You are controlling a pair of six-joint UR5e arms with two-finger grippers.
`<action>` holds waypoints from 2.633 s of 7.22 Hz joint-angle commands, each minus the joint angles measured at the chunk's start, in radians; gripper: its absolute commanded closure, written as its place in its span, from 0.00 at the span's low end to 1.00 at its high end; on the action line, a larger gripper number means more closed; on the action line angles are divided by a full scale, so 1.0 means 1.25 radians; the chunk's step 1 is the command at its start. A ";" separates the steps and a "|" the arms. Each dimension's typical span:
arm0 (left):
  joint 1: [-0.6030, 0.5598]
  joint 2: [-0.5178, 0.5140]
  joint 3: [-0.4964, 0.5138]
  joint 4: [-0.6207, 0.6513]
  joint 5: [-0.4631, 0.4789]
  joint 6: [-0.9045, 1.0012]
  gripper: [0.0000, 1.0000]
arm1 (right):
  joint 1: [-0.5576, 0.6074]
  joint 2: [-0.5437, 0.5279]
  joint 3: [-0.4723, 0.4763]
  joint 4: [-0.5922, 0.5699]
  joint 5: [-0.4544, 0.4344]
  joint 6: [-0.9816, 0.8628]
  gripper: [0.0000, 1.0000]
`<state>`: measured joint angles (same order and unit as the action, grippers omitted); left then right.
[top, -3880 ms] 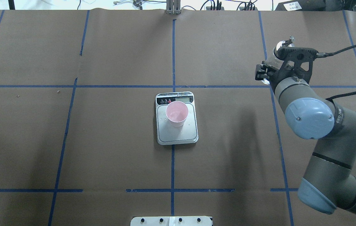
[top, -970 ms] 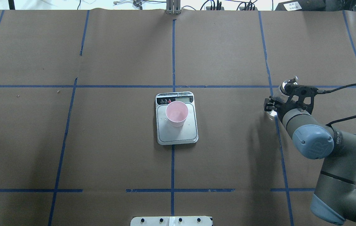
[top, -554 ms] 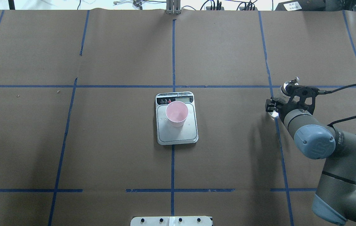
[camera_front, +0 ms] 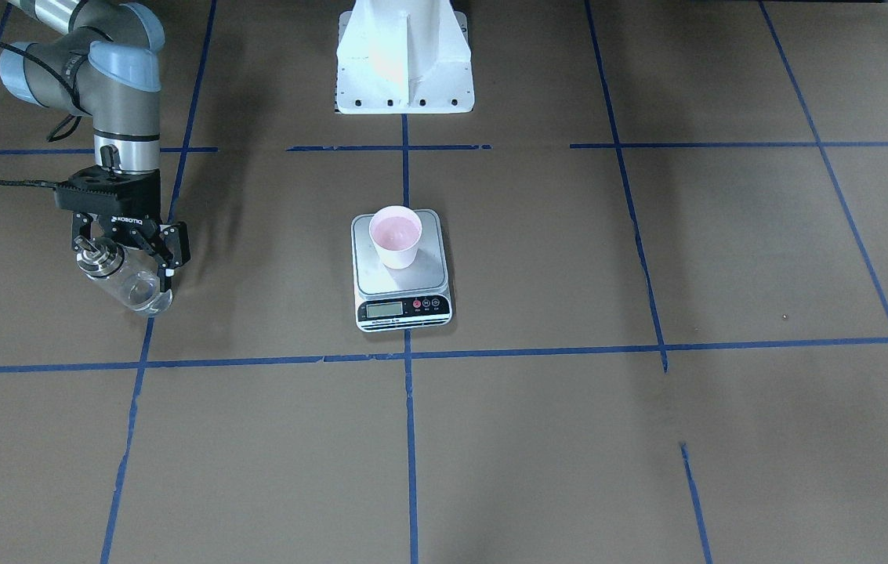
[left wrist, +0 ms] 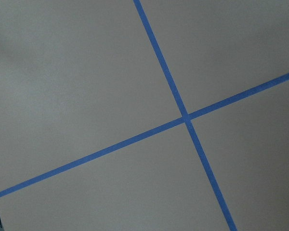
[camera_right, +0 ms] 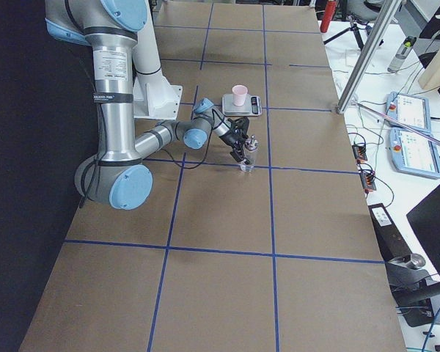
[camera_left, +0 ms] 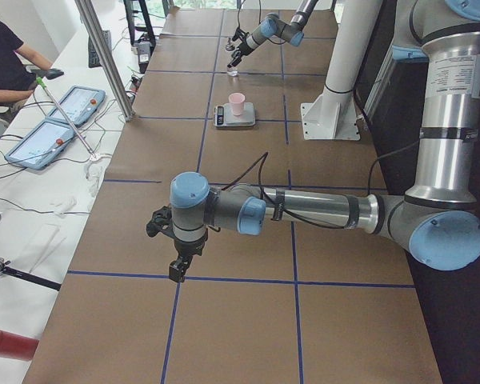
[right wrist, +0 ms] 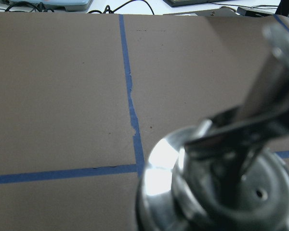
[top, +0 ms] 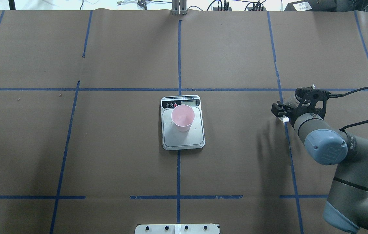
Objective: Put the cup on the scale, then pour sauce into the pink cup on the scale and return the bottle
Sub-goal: 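Lower the bottle onto the table with the right gripper, then open the right gripper and withdraw it from the bottle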
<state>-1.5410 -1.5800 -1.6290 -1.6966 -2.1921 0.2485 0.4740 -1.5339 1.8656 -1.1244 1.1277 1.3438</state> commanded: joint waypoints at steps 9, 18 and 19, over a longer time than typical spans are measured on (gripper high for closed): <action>-0.004 0.001 0.000 0.000 0.001 0.002 0.00 | 0.033 -0.104 0.265 -0.195 0.346 0.006 0.00; -0.005 0.010 -0.013 -0.001 0.000 0.007 0.00 | 0.457 0.266 0.452 -0.861 0.804 -0.405 0.00; -0.005 0.011 -0.024 0.001 0.001 0.006 0.00 | 0.559 0.265 0.391 -0.860 0.884 -0.535 0.00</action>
<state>-1.5478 -1.5685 -1.6455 -1.6975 -2.1917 0.2579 1.0033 -1.2199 2.4230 -2.1707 2.0967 0.8841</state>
